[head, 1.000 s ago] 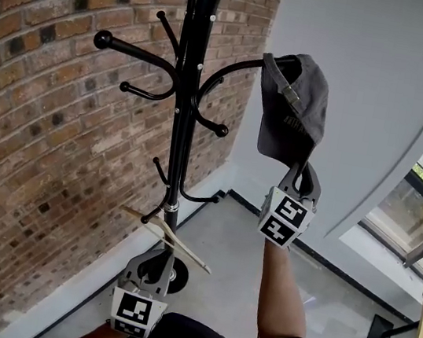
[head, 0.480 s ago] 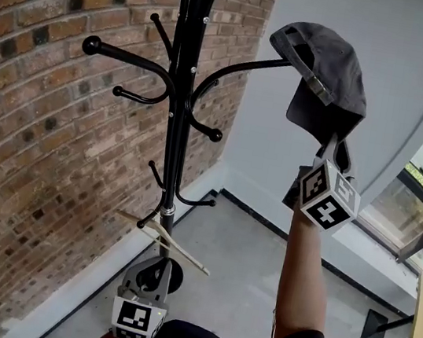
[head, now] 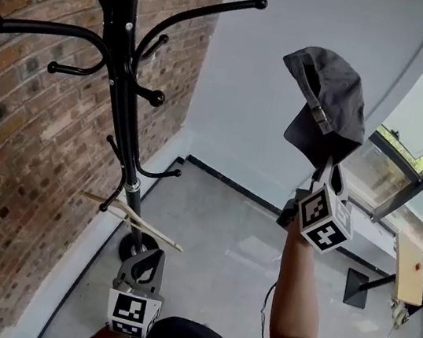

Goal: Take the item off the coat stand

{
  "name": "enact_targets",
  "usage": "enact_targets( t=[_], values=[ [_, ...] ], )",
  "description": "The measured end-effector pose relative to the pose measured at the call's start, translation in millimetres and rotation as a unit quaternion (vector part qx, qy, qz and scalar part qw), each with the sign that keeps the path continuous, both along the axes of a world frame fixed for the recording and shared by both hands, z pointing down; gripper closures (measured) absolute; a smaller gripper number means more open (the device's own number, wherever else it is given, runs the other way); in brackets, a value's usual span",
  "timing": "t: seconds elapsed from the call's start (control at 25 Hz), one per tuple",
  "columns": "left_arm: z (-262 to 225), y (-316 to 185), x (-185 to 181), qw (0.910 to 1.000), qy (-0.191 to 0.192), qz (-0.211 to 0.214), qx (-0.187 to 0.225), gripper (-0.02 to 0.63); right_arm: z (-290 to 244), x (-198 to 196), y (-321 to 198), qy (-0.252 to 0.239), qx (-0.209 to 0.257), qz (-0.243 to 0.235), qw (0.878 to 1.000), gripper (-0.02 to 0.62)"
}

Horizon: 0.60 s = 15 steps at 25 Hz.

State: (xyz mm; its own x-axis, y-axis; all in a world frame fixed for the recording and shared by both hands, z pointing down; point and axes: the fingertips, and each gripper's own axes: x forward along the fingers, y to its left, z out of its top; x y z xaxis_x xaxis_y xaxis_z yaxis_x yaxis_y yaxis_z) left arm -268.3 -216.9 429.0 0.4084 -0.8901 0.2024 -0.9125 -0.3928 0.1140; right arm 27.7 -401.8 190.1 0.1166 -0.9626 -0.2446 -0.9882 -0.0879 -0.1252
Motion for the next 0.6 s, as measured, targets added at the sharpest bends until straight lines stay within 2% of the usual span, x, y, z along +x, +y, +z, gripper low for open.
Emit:
enact_targets(
  t=[0.24, 0.48, 0.6],
  values=[
    [17, 5, 65, 0.9990, -0.020, 0.035, -0.021, 0.572, 99, 52, 49, 0.019, -0.076, -0.014, 0.997, 0.565],
    [38, 23, 160, 0.9936, -0.035, 0.100, -0.038, 0.572, 186, 126, 114, 0.052, -0.163, -0.013, 0.985, 0.565],
    [57, 38, 192, 0.9911, -0.054, 0.105, -0.061, 0.572, 222, 154, 141, 0.048, -0.194, -0.025, 0.980, 0.565]
  ],
)
